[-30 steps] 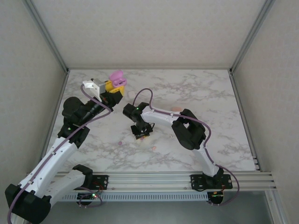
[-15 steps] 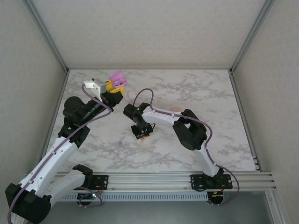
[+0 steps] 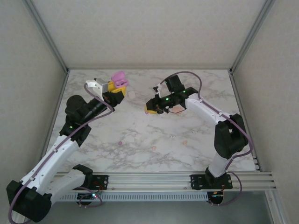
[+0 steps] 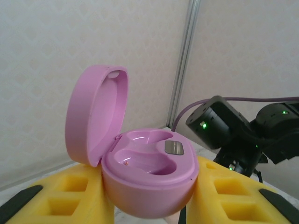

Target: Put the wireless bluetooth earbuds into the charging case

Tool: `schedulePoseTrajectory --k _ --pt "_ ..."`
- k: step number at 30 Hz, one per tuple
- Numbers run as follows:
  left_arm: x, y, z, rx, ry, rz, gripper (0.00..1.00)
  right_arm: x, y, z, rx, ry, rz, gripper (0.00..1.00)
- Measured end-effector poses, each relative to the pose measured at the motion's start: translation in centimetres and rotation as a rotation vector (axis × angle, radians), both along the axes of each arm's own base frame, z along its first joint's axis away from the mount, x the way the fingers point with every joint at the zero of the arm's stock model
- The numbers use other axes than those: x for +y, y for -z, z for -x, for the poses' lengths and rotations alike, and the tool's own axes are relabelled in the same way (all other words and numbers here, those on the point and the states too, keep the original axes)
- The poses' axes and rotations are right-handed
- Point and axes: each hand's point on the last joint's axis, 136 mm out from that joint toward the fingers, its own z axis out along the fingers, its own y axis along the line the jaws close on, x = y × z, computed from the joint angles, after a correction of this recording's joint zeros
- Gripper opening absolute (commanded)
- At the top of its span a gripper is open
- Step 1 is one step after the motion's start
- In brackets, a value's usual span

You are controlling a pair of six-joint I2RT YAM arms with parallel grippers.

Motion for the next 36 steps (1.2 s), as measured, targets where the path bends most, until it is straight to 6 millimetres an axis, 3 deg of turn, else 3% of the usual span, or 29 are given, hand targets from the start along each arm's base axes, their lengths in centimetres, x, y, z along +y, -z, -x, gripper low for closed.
schedulePoseTrajectory --k 7,17,29,36 --pt "-0.4 1.0 -0.7 0.015 0.007 -0.025 0.29 -0.4 -3.4 0.9 0.05 -0.107 -0.198 0.2" --pt "-1.8 2.7 -0.9 0.006 0.068 -0.089 0.29 -1.4 -7.5 0.4 -0.001 -0.118 -0.271 0.2" --pt "-4.6 4.3 0.4 -0.031 0.192 -0.162 0.29 -3.2 -17.8 1.8 -0.332 -0.067 -0.313 0.22" --pt "-6.2 5.3 1.1 -0.015 0.273 -0.176 0.29 -2.6 -19.4 2.2 -0.395 -0.07 -0.317 0.22"
